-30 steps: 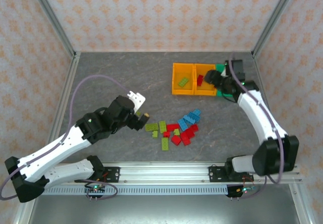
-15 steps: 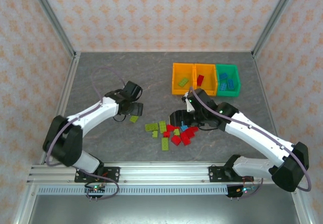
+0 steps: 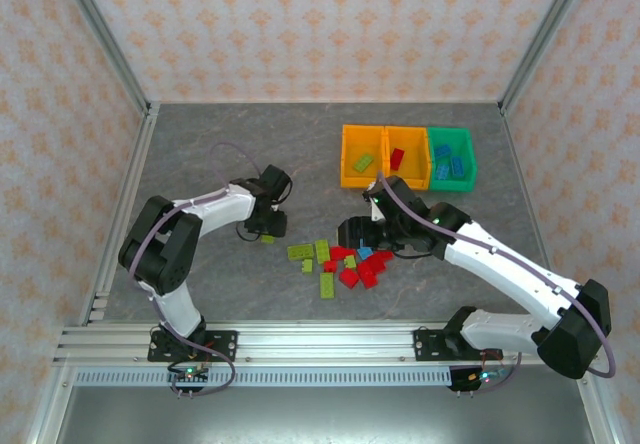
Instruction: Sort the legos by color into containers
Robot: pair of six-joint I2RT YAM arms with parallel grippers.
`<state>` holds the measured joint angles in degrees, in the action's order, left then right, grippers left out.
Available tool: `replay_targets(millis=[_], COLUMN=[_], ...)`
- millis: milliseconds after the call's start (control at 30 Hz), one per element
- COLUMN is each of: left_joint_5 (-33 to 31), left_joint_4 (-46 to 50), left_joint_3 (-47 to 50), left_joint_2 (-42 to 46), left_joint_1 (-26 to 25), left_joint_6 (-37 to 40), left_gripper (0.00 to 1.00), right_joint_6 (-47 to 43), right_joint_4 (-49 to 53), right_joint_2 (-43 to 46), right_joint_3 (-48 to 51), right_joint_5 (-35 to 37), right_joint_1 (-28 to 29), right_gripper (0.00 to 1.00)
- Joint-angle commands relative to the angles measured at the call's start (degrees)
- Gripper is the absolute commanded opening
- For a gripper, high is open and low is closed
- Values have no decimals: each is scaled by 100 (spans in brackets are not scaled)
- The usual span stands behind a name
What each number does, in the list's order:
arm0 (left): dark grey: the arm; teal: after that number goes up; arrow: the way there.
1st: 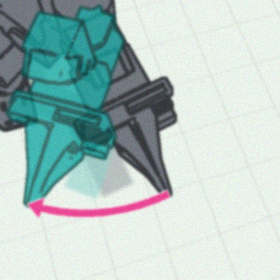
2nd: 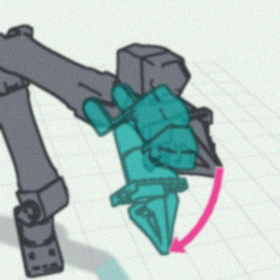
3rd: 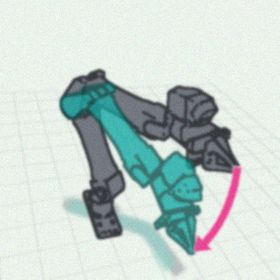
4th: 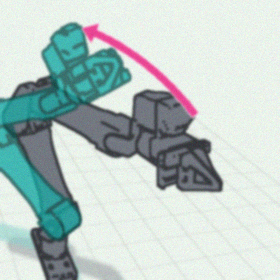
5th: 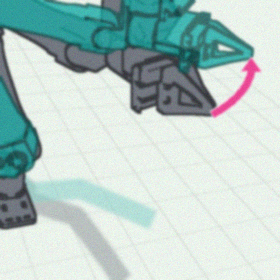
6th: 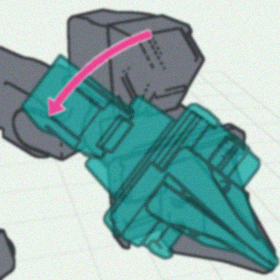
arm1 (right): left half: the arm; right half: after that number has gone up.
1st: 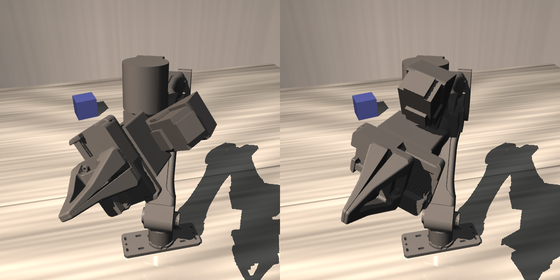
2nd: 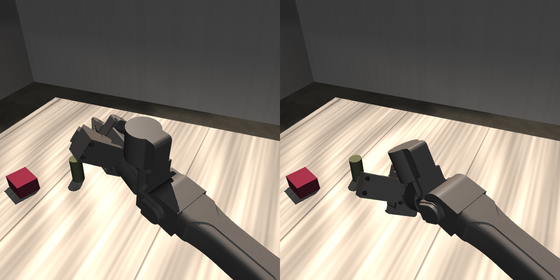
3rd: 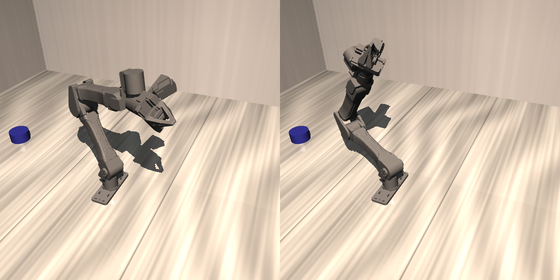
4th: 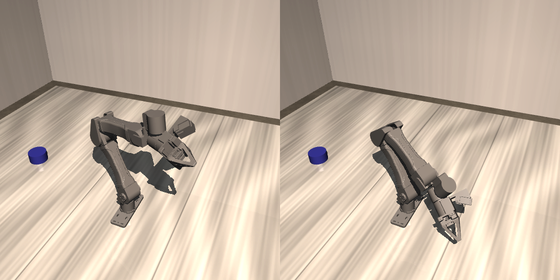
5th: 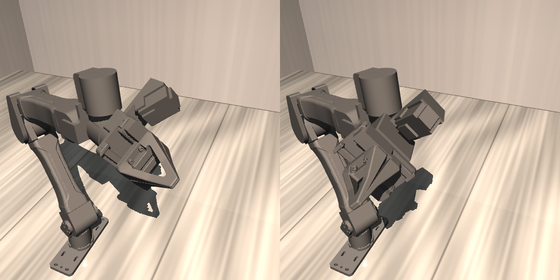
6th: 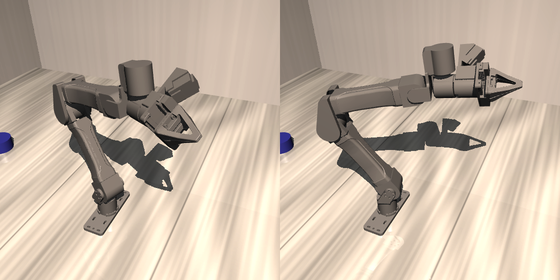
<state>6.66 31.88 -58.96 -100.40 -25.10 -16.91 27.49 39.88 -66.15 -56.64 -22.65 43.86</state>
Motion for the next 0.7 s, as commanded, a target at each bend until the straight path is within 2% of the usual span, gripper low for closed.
replay_targets(millis=[0,167,233,367,500,667], left_joint_5=[168,639,632,113,-391,-757], left_joint_4=[-124,-308,-253,-403,-742,-1012], left_joint_3=[91,246,144,-413,-1439,-3304], left_joint_2=[-148,455,885,1457,873,-770], left_joint_1=[5,-3,-116,-883,-1481,-1616], left_joint_6=[-17,-127,-273,-651,-727,-488], left_gripper=[35,25,22,20,23,22], right_joint_6=[111,227,293,483,923,1408], right_joint_4=[110,87,73,-13,2,-59], right_joint_2=[-12,49,137,428,814,1379], right_joint_3=[-45,-128,-153,-111,30,412], right_joint_5=[138,479,758,1504,2490,3093], right_joint_1=[44,43,42,44,39,41], right_gripper=[75,75,75,75,76,78])
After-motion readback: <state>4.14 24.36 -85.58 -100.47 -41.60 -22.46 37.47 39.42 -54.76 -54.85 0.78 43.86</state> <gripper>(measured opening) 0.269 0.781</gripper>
